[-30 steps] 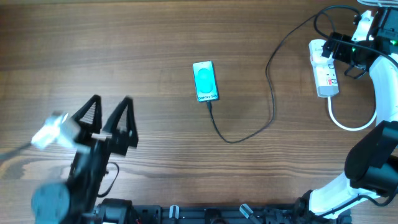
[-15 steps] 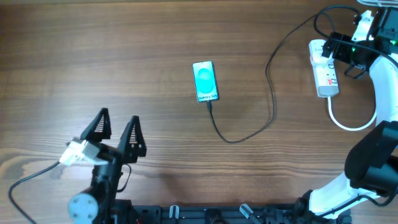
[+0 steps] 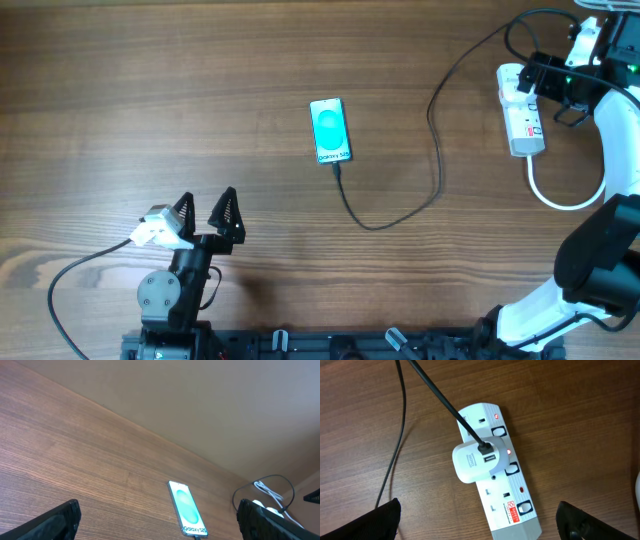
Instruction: Plug charger to phone and switch on socket
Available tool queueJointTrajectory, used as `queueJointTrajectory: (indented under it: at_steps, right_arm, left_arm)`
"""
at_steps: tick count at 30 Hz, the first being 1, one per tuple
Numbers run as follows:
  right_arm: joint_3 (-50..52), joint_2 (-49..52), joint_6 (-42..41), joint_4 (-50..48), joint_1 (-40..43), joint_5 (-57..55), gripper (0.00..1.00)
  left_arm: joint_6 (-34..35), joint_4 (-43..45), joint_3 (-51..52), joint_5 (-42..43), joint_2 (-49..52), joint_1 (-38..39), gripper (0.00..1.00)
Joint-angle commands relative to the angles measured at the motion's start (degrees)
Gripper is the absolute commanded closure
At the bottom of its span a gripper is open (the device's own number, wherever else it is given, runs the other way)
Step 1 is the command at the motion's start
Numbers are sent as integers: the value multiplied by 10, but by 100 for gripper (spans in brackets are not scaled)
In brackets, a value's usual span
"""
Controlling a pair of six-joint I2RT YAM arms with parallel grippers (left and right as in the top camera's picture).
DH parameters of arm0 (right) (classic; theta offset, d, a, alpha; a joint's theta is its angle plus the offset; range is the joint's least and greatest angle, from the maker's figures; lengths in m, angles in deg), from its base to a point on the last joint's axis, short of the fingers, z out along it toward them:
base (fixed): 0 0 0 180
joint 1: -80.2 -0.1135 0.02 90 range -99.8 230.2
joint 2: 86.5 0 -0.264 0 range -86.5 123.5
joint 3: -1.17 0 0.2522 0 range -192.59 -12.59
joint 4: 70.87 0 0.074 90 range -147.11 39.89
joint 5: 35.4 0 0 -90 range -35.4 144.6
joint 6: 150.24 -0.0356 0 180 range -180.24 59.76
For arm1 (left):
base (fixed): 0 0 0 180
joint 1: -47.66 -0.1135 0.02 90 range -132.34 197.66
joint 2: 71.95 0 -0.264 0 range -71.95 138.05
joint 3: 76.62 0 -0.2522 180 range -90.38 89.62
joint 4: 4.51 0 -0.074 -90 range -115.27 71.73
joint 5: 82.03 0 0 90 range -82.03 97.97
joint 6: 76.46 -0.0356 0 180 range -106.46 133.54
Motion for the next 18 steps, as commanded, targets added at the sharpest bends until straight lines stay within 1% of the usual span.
queueJointTrajectory:
  at_steps: [1,15,18]
  right_arm:
    - [0,-5,-5,-1,-2,-6,0]
    - [0,1,-5,-3,-1,-6,0]
    - [1,-40,-5,-2,-20,-6,0]
  left_arm:
    - [-13,-4,2,-14,-6,-3,0]
    - [-13,-4,2,-14,-5,-3,0]
    - [-13,-4,2,-14,-5,-3,0]
